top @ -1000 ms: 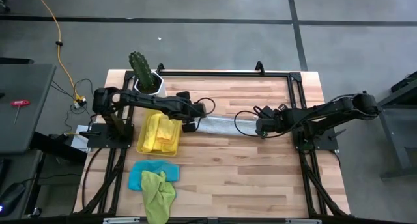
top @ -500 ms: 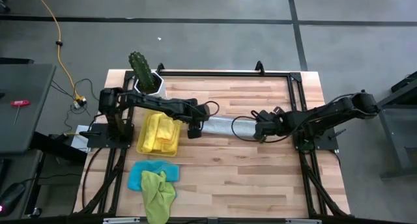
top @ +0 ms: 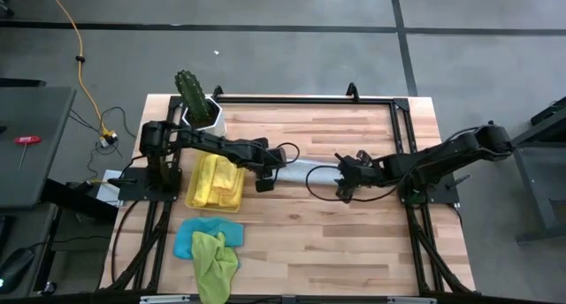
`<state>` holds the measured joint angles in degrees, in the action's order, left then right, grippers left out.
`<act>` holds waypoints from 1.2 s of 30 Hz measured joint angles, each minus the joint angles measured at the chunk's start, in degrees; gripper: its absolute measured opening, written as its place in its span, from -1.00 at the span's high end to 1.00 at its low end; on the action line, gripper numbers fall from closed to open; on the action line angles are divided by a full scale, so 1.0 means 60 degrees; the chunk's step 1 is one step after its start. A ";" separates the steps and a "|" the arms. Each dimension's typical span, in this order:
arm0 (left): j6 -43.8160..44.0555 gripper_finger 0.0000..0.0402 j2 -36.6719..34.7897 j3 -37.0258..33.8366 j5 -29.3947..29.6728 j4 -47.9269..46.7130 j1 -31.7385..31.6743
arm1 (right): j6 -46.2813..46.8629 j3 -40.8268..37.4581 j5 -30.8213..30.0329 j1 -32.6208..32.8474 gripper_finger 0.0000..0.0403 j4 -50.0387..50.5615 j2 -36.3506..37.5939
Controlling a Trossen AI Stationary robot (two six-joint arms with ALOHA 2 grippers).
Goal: Fold microfiber towels
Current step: Fold the gray microfiber towel
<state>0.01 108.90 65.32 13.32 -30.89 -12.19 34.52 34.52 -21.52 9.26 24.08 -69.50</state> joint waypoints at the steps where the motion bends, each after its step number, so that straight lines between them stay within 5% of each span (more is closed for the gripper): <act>1: 0.0000 0.56 0.0000 0.0000 -0.0003 0.0000 0.0000 | 0.0094 -0.0185 -0.0040 -0.0058 0.02 -0.0211 -0.0045; 10: -0.0031 0.56 0.0011 -0.0004 0.0056 0.0193 -0.0004 | 0.0370 -0.1619 -0.0028 -0.0615 0.02 -0.2933 -0.0488; 28: -0.1372 0.56 0.0022 -0.0004 0.0681 0.2217 -0.0556 | 0.1001 -0.1657 -0.0802 -0.2115 0.02 0.0380 -0.0549; 36: -0.1861 0.56 0.0011 0.0979 0.1549 0.1516 -0.1033 | 0.1582 -0.1661 -0.1842 -0.3362 0.02 0.0990 -0.0553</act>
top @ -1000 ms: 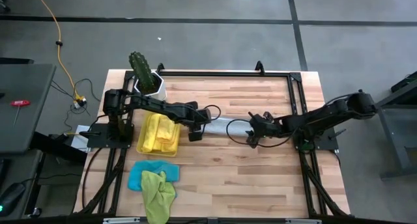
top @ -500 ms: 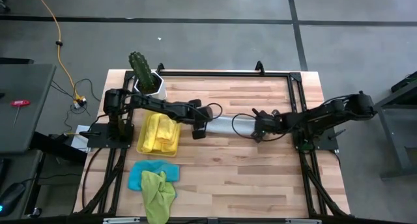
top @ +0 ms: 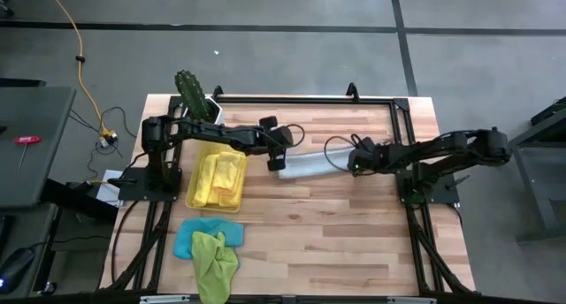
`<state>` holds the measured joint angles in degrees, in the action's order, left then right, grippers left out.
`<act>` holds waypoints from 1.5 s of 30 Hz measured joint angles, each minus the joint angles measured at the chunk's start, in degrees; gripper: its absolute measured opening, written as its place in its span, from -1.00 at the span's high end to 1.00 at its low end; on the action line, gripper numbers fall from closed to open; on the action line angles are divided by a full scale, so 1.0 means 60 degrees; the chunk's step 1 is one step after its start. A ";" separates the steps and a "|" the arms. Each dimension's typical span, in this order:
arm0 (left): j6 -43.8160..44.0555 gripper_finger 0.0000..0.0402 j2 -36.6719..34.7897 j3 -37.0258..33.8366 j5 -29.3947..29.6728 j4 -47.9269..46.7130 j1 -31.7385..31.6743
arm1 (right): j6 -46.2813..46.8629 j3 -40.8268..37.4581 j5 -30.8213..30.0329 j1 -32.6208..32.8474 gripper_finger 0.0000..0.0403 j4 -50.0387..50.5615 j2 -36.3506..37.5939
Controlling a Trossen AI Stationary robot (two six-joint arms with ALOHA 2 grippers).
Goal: Fold microfiber towels
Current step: Fold the gray microfiber towel
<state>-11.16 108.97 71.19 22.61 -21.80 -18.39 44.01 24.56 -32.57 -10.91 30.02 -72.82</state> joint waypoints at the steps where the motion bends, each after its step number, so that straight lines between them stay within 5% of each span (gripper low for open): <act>1: 0.0000 0.56 -0.0025 0.0196 -0.0003 -0.0199 -0.0037 | 0.0038 0.0003 -0.0184 -0.0169 0.02 -0.0034 0.0000; 10: -0.0173 0.56 -0.0084 0.1537 -0.0323 -0.2239 -0.0067 | -0.0809 0.1046 -0.1572 -0.0868 0.02 -0.0550 0.0015; 15: 0.0275 0.56 -0.0092 0.1207 -0.2396 -0.2312 -0.0040 | -0.2150 0.1463 -0.0609 -0.0620 0.02 -0.1160 0.0029; 18: 0.0804 0.60 -0.0073 0.0526 -0.2826 -0.1559 0.0156 | -0.2590 0.1483 0.0191 -0.0433 0.02 -0.1005 0.0029; 25: 0.1380 0.95 -0.0073 -0.1241 -0.2746 0.1308 0.0748 | -0.1998 0.1483 0.0262 -0.0024 0.02 0.0111 0.0029; 28: 0.1687 0.96 -0.0073 -0.1811 -0.2717 0.2434 0.0940 | -0.1824 0.1483 0.0262 0.0120 0.02 0.0241 0.0029; 37: 0.2185 1.00 -0.0051 -0.2527 -0.1687 0.2821 0.1220 | -0.1138 0.1483 0.0381 0.0597 0.02 0.1246 0.0485; 45: 0.1504 1.00 -0.0037 -0.2556 -0.0151 0.2548 0.1097 | 0.1730 0.1442 0.0525 0.0185 0.02 0.3638 0.1120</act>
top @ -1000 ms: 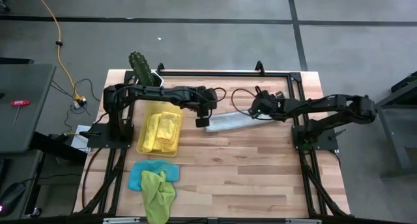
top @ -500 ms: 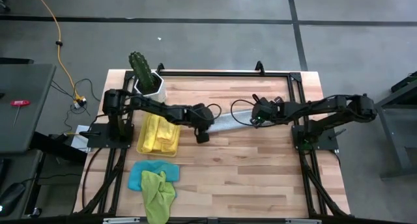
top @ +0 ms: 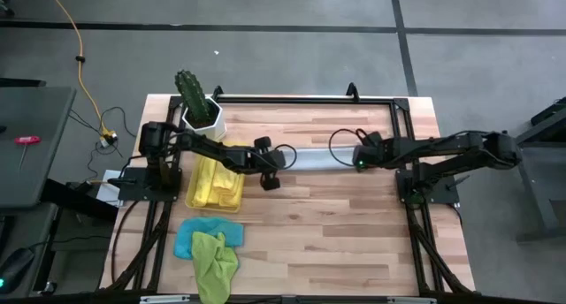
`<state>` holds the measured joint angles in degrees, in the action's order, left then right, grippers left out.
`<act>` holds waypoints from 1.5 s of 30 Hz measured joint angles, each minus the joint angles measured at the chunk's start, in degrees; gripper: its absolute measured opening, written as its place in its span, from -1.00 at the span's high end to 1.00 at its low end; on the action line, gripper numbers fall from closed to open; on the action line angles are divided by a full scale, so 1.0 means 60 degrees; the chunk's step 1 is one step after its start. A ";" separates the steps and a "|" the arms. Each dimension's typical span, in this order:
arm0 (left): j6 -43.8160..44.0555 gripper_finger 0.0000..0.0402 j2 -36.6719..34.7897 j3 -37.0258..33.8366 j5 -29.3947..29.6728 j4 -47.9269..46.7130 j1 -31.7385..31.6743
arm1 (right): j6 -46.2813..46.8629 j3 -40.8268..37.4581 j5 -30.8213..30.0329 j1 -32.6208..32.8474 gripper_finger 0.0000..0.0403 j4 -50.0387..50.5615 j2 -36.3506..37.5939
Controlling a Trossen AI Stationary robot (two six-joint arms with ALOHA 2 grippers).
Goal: Fold microfiber towels
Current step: Fold the gray microfiber towel
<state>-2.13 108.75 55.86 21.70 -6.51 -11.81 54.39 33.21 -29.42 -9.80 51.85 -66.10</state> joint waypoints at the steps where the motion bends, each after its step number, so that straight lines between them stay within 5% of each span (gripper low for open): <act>1: -0.0001 1.00 -0.0003 0.0000 0.0040 -0.0090 -0.0068 | 0.0151 -0.0061 0.0075 -0.0086 0.02 0.0010 -0.0002; 9: 0.0000 1.00 -0.0025 0.0007 -0.0016 -0.0208 -0.0409 | -0.0120 -0.0987 0.1556 -0.1058 0.02 -0.1936 -0.0031; 23: 0.0255 1.00 -0.0007 -0.0004 0.0035 -0.0101 -0.0326 | -0.0069 -0.1467 0.1772 -0.1873 0.04 -0.3001 -0.0098; 40: 0.0604 1.00 0.0022 -0.0007 -0.0033 0.0204 -0.0302 | -0.0478 -0.1875 0.1042 -0.1782 0.93 -0.3338 -0.0565; 45: 0.0459 1.00 0.0025 -0.0011 -0.0227 0.0887 -0.0062 | -0.0590 -0.1828 0.0792 -0.1804 0.92 -0.1912 0.0143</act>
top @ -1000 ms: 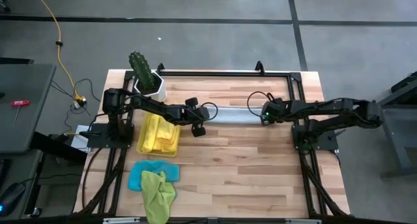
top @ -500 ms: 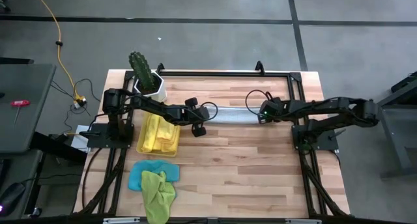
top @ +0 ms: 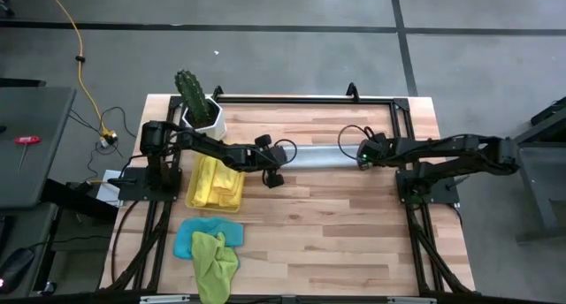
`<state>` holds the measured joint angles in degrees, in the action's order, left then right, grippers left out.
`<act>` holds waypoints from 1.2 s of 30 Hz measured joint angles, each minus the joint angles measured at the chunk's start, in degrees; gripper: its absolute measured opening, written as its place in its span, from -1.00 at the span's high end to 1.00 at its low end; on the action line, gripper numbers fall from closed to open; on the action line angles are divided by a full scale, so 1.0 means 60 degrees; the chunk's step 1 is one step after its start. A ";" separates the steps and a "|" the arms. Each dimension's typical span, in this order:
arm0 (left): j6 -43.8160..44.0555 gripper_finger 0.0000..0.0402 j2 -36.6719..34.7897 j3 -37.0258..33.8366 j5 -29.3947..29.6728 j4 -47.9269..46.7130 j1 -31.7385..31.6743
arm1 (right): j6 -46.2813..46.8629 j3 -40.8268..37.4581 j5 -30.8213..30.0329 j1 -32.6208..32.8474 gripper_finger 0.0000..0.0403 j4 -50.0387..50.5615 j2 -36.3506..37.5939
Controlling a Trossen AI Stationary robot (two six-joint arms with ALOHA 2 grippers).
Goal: Fold microfiber towels
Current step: Fold the gray microfiber towel
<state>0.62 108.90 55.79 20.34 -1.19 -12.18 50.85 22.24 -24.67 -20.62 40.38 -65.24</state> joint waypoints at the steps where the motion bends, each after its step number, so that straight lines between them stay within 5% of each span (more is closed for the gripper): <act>1: -0.0140 1.00 0.0000 0.0000 0.0003 0.0117 0.0056 | 0.0087 0.0050 -0.0156 0.0000 0.93 0.0508 0.0129; 12: -0.1297 1.00 0.0000 0.0400 0.1213 0.0192 0.0566 | 0.0528 0.0171 -0.0324 0.0366 0.99 0.1185 0.1513; 18: -0.0749 1.00 0.0078 0.0351 0.0592 -0.0756 0.0087 | 0.0705 0.0713 -0.0487 0.0888 0.99 0.1305 0.1768; 25: -0.0612 1.00 0.0532 0.0368 -0.0430 0.0080 -0.0115 | 0.0703 0.1335 -0.0551 0.0947 0.99 0.1246 0.1739; 36: -0.0888 1.00 0.1037 0.0397 -0.0414 0.0780 -0.0147 | 0.0357 0.1402 -0.0268 0.1740 1.00 -0.1499 0.1382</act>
<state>-4.71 115.13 58.17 17.86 3.49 -13.06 52.99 30.65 -26.28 -10.18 31.39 -56.95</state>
